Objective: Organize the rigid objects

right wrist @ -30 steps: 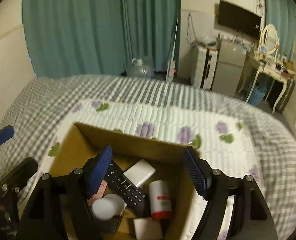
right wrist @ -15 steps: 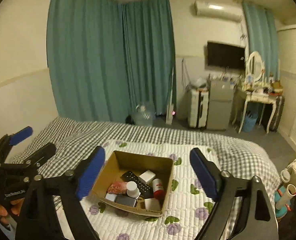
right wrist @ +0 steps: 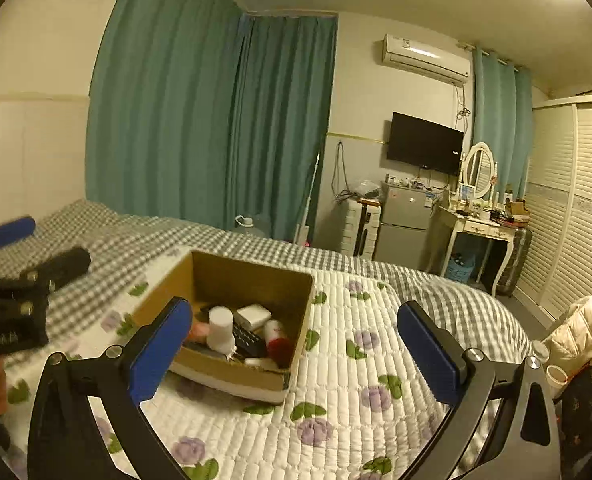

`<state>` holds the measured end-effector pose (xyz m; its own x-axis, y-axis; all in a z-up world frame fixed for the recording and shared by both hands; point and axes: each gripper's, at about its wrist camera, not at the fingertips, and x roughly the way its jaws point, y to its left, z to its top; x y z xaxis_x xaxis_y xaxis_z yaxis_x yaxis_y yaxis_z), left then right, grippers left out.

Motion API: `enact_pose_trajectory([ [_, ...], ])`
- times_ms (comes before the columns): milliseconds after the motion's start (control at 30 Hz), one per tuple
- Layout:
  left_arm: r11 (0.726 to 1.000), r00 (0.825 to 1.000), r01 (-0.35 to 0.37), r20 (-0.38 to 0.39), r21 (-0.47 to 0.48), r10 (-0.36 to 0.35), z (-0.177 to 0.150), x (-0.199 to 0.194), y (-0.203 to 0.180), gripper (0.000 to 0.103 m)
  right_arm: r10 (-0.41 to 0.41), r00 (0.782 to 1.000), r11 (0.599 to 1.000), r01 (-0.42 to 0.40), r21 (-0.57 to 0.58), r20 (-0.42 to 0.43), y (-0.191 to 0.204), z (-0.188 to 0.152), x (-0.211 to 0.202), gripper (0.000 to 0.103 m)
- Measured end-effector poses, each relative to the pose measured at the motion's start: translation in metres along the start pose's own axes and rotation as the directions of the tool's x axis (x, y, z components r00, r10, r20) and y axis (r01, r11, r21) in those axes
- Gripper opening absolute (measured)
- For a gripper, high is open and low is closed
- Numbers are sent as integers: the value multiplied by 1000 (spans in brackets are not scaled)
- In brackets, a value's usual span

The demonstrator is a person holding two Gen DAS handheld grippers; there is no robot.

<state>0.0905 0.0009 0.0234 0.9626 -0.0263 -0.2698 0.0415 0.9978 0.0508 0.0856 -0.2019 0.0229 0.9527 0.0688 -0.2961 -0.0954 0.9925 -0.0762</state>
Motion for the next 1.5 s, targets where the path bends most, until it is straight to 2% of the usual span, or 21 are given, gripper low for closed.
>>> enact_pose_trajectory([
  [100,1000,1000,8,-11,-29,-8,-16,6,5,103,9,1000,999,-8,37,-18,-4,-17,7,103],
  [167,999,999,23,-26,-44,-24,-24,11,8,103,-17,1000,1000,17,26,-7,-3,-25,9,103],
  [233,999,999,15,-33,-32,-16,-30,13,7,103,-41,999,999,40,18,13,-4,-29,9,103],
  [367,999,998,36,-43,-14,-37,-37,16,4,103,-23,999,997,21,72,25,-13,-30,9,103],
  [700,998,996,61,-58,-23,-62,-40,15,1,103,-13,1000,997,13,82,1,-15,-34,14,103],
  [1500,1000,998,26,-58,-2,-26,-40,11,0,103,-26,999,997,27,74,-20,-12,-38,19,103],
])
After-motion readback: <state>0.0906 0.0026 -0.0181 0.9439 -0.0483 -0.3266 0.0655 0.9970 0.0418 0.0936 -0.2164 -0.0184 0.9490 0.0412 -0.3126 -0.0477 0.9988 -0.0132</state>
